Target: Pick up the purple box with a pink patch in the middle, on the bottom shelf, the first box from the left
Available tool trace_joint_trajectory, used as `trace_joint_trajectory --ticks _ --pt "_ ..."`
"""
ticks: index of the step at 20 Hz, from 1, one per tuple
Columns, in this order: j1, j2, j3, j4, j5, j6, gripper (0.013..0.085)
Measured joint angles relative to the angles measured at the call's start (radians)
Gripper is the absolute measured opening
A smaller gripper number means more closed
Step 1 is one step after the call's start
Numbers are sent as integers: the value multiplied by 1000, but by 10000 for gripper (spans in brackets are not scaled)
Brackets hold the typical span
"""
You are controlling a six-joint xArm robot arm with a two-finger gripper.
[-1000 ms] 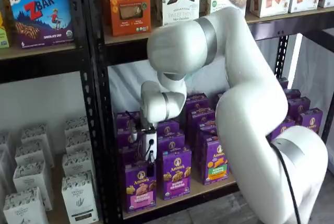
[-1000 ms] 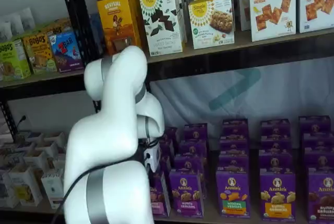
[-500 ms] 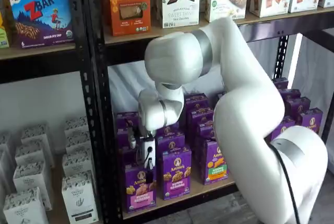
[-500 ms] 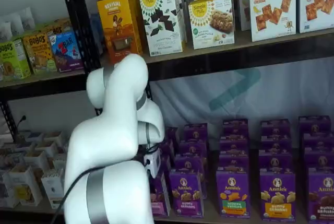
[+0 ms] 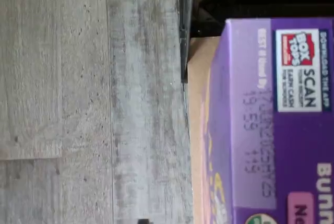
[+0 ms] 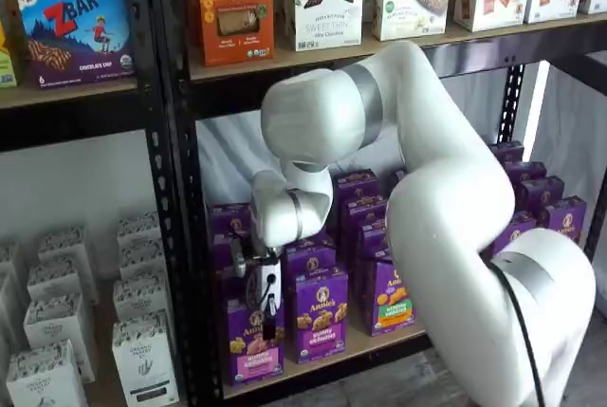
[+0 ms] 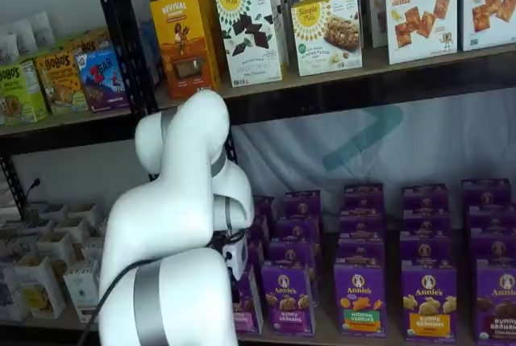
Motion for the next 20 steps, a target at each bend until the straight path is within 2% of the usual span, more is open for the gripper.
trace_joint_trajectory --ticks 1,2,4,5,8,14,20 --pt "0 1 -2 -1 2 1 770" --pt "1 2 -3 -2 4 3 770" --pt "1 3 -4 -4 6 5 690" --pt "2 4 -4 -4 6 6 690" --pt "4 4 -2 -3 2 7 610" --pt "6 3 6 -13 -12 17 610" --pt "6 -4 21 4 -26 1 450"
